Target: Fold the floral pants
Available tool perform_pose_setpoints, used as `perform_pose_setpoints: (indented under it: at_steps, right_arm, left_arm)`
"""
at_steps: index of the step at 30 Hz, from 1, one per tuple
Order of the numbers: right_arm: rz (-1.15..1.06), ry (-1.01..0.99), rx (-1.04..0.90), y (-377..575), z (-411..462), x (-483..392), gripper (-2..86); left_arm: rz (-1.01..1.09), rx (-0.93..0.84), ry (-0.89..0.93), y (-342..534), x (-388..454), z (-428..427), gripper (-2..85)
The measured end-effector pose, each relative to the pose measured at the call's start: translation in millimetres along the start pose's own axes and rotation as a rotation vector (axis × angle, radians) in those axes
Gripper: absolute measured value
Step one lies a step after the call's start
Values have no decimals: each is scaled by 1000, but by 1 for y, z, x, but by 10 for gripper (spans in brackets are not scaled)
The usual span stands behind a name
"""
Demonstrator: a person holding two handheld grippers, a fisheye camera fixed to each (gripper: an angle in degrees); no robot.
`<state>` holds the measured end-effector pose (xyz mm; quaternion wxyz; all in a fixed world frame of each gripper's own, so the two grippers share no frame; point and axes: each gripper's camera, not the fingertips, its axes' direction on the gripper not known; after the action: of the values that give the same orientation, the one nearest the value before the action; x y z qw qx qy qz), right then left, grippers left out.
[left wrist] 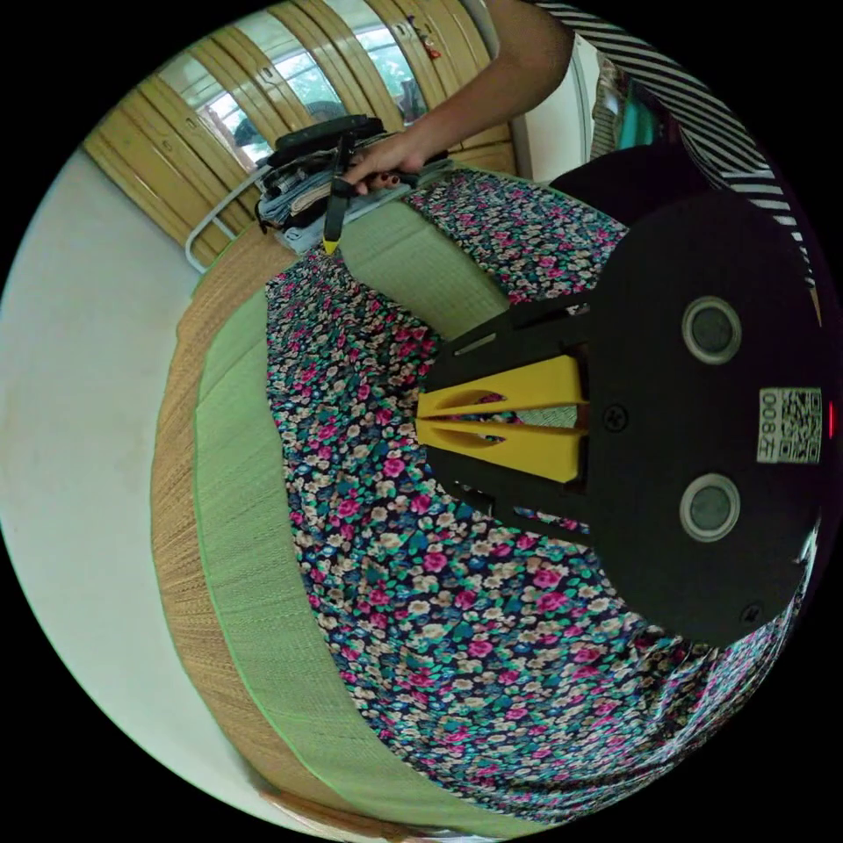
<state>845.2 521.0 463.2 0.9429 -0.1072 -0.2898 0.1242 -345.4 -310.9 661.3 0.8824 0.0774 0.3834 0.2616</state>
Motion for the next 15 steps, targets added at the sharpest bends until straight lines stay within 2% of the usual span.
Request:
perform_pose_setpoints:
  at_steps: [3,5,8,15]
  right_arm:
    - [5,3,17,-1,-12,-6,0]
    - [1,47,-59,-5,-3,-8,-1]
    - [40,-10,-57,-8,-8,-2,0]
    - [-67,81,-65,-26,-17,-49,1]
  left_arm:
    - [-21,26,11,0,6,-17,2]
    - [-4,-10,22,1,13,-19,2]
    - [-19,-33,24,1,22,-34,1]
    - [-68,25,-106,23,33,-84,1]
